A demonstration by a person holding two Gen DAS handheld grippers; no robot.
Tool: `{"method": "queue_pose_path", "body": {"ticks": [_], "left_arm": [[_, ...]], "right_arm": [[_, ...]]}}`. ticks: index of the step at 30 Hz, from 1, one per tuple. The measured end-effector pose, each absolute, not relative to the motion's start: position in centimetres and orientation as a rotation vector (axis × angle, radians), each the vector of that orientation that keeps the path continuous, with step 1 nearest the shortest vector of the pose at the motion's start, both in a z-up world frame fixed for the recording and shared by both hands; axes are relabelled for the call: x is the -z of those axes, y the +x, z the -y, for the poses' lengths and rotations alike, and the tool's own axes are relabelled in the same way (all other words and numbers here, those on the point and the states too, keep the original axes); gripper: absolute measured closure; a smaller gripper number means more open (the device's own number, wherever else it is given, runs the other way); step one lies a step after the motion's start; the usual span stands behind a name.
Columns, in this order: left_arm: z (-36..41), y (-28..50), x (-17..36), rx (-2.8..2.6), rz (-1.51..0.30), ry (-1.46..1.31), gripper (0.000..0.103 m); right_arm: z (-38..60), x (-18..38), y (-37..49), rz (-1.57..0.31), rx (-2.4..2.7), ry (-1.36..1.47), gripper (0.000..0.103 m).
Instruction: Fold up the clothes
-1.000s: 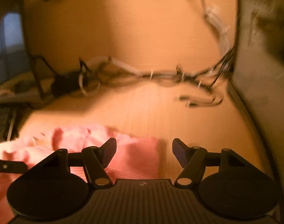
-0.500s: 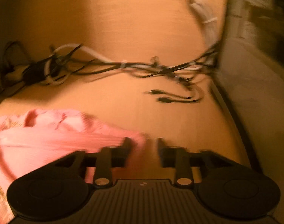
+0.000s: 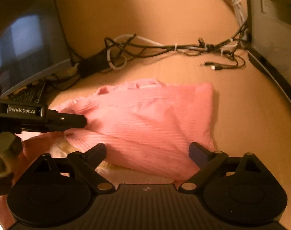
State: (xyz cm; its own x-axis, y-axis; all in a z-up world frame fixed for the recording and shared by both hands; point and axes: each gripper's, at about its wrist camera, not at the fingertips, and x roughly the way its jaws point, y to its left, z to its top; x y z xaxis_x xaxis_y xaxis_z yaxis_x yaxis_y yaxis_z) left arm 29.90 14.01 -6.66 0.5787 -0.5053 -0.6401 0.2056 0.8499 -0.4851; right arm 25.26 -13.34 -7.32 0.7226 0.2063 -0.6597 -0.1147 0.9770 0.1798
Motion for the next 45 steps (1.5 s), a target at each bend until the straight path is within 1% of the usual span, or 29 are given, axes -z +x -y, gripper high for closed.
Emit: {"method": "queue_pose_path", "body": {"ticks": [1,2,3,4,5,6,7,10,13,17,18,23,25,26,27,28,29,30,31,34,37,39,43,44,45], "left_arm": [[-14.2,30.1,7.3,0.394,-0.882,-0.395,0.055],[-14.5,30.2,7.9,0.362,-0.902,-0.41,0.056],[-15.0,29.6,7.3,0.364,-0.897,-0.437,0.05],[-15.8,28.7,6.4,0.372,-0.872,-0.464,0.037],[-16.6,27.3,5.1,0.367,-0.832,-0.473,0.029],[-17.7,25.8,4.1,0.341,-0.794,-0.471,0.018],[-18.8,24.3,3.1,0.313,-0.756,-0.469,0.016],[-23.7,19.8,1.9,0.134,-0.686,-0.558,0.016],[-28.3,15.6,2.3,-0.084,-0.647,-0.715,0.022],[-32.7,12.5,5.2,-0.222,-0.649,-0.913,0.027],[-32.9,12.9,5.6,-0.24,-0.65,-0.934,0.028],[-33.9,15.2,7.4,-0.332,-0.655,-1.033,0.029],[-33.9,16.0,7.8,-0.338,-0.66,-1.053,0.035],[-33.6,16.7,7.8,-0.336,-0.66,-1.037,0.036],[-33.3,17.4,7.8,-0.337,-0.661,-1.008,0.04],[-33.0,18.1,7.7,-0.337,-0.664,-0.973,0.053],[-32.8,18.9,7.5,-0.335,-0.666,-0.937,0.062],[-32.6,19.4,7.3,-0.326,-0.661,-0.903,0.077],[-32.3,19.9,7.0,-0.317,-0.655,-0.868,0.084],[-30.2,21.3,3.9,-0.208,-0.583,-0.7,0.085],[-26.2,22.2,0.2,-0.05,-0.51,-0.534,0.086],[-23.2,22.9,-1.7,0.062,-0.477,-0.478,0.086],[-16.6,25.5,-2.6,0.258,-0.513,-0.447,0.086],[-14.7,25.4,-2.7,0.292,-0.53,-0.438,0.084],[-13.3,26.2,-2.1,0.322,-0.547,-0.43,0.08]], "right_arm": [[13.1,7.6,25.0,-0.752,-0.192,0.137,0.0],[12.8,8.0,24.7,-0.76,-0.205,0.145,0.0],[12.5,8.3,24.4,-0.769,-0.219,0.152,0.0],[12.2,8.6,24.2,-0.778,-0.233,0.16,0.0],[12.0,8.9,24.0,-0.786,-0.243,0.164,0.0],[11.8,8.8,24.1,-0.79,-0.237,0.154,0.0],[11.6,8.8,24.1,-0.791,-0.232,0.144,0.0],[11.1,8.6,23.5,-0.787,-0.221,0.116,0.0],[10.6,8.6,23.4,-0.781,-0.206,0.083,0.0],[10.2,7.5,22.7,-0.763,-0.178,0.066,0.0],[10.3,7.0,22.4,-0.753,-0.172,0.071,0.0],[10.7,4.5,20.8,-0.702,-0.145,0.097,0.0],[10.8,3.5,20.1,-0.681,-0.133,0.107,0.0],[11.2,3.0,19.5,-0.664,-0.123,0.11,0.0],[11.6,2.5,18.9,-0.649,-0.112,0.113,0.0],[12.2,2.2,18.3,-0.636,-0.094,0.124,0.0],[12.8,1.8,17.8,-0.624,-0.076,0.134,0.0],[13.4,1.5,17.3,-0.612,-0.059,0.144,0.0],[14.0,1.2,16.7,-0.6,-0.04,0.155,0.0],[15.8,1.1,15.4,-0.582,0.015,0.216,0.0],[17.4,1.4,14.8,-0.575,0.051,0.265,0.0],[18.0,1.6,14.8,-0.573,0.062,0.28,0.0],[18.6,1.8,14.9,-0.575,0.061,0.286,0.0],[18.7,1.8,14.9,-0.578,0.058,0.283,0.0],[18.7,1.9,15.0,-0.582,0.056,0.28,0.0]]}}
